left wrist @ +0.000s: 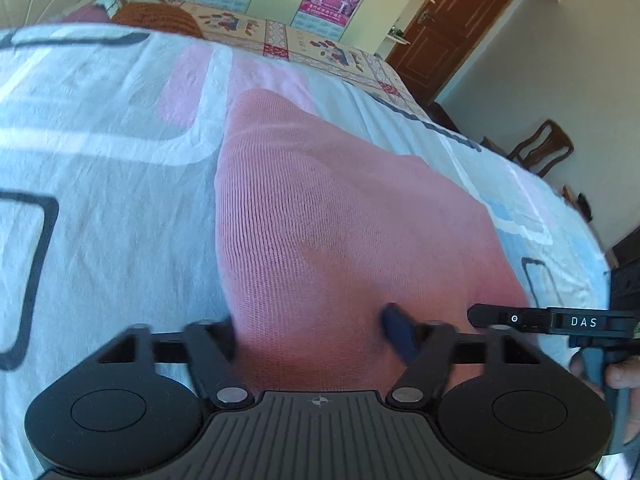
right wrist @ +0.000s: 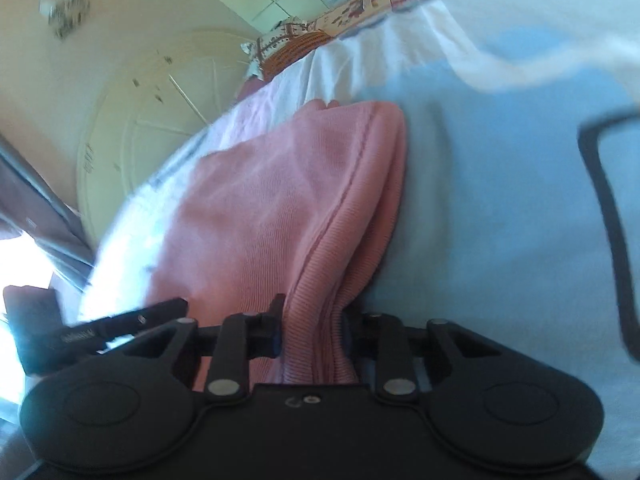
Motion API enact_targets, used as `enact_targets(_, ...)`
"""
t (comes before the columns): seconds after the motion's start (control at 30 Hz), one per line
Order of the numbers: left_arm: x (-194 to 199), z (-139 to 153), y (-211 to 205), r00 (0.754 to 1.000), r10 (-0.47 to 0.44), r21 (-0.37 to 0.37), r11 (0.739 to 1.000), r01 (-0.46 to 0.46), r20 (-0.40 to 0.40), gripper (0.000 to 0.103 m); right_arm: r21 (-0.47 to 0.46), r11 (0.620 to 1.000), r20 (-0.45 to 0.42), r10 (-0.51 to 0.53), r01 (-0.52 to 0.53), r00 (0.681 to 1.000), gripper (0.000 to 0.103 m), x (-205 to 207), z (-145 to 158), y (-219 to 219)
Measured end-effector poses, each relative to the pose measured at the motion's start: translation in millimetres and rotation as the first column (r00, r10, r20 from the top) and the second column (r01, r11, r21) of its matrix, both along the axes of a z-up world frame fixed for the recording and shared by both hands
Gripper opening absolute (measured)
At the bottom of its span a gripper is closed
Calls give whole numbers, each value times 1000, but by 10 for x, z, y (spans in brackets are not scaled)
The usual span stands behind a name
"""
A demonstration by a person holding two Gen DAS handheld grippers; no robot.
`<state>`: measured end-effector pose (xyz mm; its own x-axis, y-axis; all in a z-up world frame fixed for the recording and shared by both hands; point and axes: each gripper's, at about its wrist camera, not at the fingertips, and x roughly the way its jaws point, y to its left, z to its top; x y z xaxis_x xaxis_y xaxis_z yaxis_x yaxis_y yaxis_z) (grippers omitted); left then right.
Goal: Fold small clothes
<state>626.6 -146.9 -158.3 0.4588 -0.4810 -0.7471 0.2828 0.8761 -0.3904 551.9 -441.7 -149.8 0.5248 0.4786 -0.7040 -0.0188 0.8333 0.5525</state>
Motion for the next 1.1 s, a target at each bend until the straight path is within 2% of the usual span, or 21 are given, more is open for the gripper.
enact_targets(0.03, 3, 33, -23, 1000, -9, 8, 1000, 8, 12, 45, -85, 996, 17, 11, -9, 1000, 20, -2, 69, 125)
enact_targets(0.07, 2, 77, -44, 999, -19, 25, 1000, 18, 29, 41, -169, 985, 36, 22, -15, 999, 19, -15, 145, 259)
enact_targets(0.13, -15, 162, -30, 998, -39, 31, 999, 38, 58, 35, -274, 962, 69, 26, -7, 997, 18, -63, 251, 444)
enact_targets(0.33, -72, 448, 240, 990, -83, -39, 995, 88, 115, 33, -357, 933, 135, 0, 49, 991, 18, -214, 600, 710)
enact_targets(0.43, -86, 593, 512, 986, -88, -51, 994, 96, 141, 33, -382, 923, 167, 23, 43, 986, 17, -220, 797, 968)
enact_targets(0.57, -114, 709, 1107, 985, -60, -61, 996, 71, 159, 33, -381, 924, 196, 53, 26, 979, 18, -93, 947, 1455)
enact_targets(0.73, -124, 701, 1944, 985, -13, -68, 997, 25, 172, 33, -354, 935, 202, 101, -23, 974, 18, 19, 867, 2117)
enact_targets(0.93, -168, 464, 2817, 988, 49, -64, 997, -40, 144, 33, -288, 954, 176, 141, -86, 974, 18, 163, 605, 2817)
enact_targets(1.1, -183, 53, 3202, 993, 81, -89, 993, -74, 82, 35, -282, 952, 125, 163, -122, 979, 18, 186, 373, 3150)
